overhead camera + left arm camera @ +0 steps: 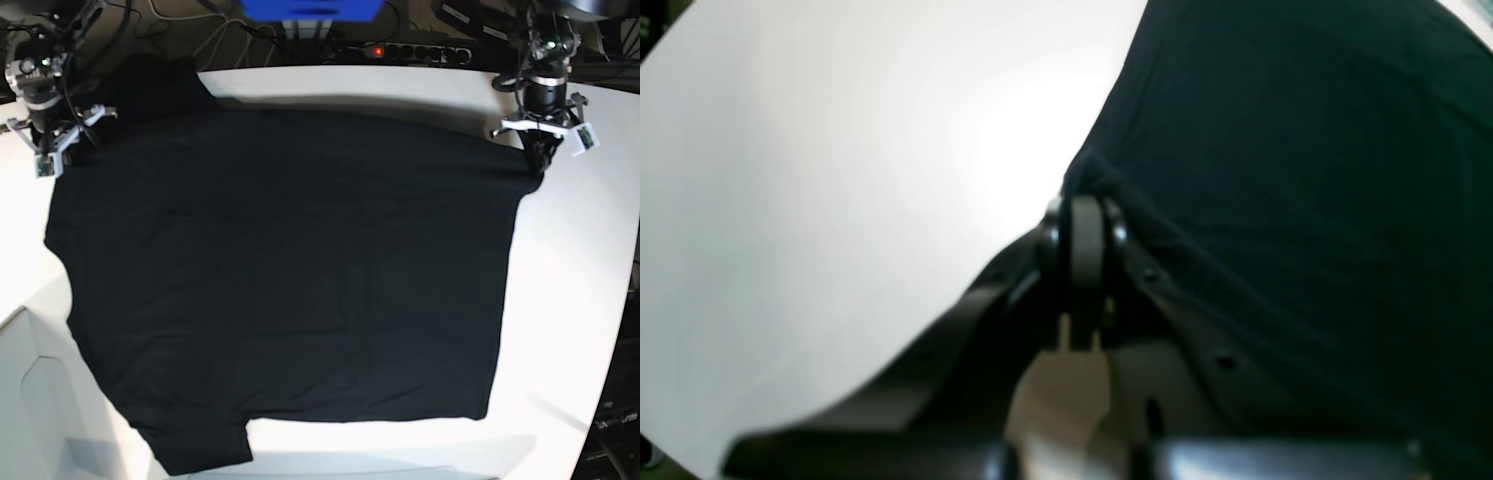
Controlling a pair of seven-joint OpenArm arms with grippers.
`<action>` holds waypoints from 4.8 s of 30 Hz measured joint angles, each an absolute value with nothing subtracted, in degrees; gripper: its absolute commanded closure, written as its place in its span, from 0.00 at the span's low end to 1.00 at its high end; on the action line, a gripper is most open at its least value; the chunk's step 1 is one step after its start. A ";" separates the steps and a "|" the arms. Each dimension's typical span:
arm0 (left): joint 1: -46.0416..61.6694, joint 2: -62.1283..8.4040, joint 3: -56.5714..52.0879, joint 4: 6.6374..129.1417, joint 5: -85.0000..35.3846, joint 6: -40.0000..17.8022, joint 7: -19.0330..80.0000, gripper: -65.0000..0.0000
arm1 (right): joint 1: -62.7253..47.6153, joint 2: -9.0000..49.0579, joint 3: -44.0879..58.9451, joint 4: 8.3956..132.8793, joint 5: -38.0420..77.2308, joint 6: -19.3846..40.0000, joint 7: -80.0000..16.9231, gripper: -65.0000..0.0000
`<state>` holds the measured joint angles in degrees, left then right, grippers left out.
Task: Fold the T-shirt properly
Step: 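Pull the shoulder edge toward the robot with both grippers, then reach both grippers to the shirt's side edges midway along the body, then grasp the side edges and drag the shirt toward the robot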
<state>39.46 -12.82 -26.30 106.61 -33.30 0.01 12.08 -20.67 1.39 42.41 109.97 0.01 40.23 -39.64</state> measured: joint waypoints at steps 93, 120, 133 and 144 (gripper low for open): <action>-3.40 -13.02 -22.06 81.34 -32.86 0.23 22.90 0.99 | 22.81 13.32 30.70 70.76 -0.67 40.23 -41.10 1.00; 3.29 -11.99 -27.05 83.64 -32.71 0.21 28.38 0.45 | 14.35 10.76 30.48 82.87 -0.19 40.25 -41.32 0.46; 2.07 -11.31 -26.74 74.28 -33.06 -0.19 25.76 0.46 | 10.59 11.55 30.81 84.12 -0.34 40.25 -41.08 0.45; 1.43 -10.92 -22.28 73.54 -32.91 -0.23 26.09 1.00 | 9.30 14.59 38.17 84.14 0.01 40.21 -40.40 0.45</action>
<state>1.43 -10.92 -22.28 73.54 -32.91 -0.23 26.09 9.30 14.59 38.17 84.14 0.01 40.21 -40.40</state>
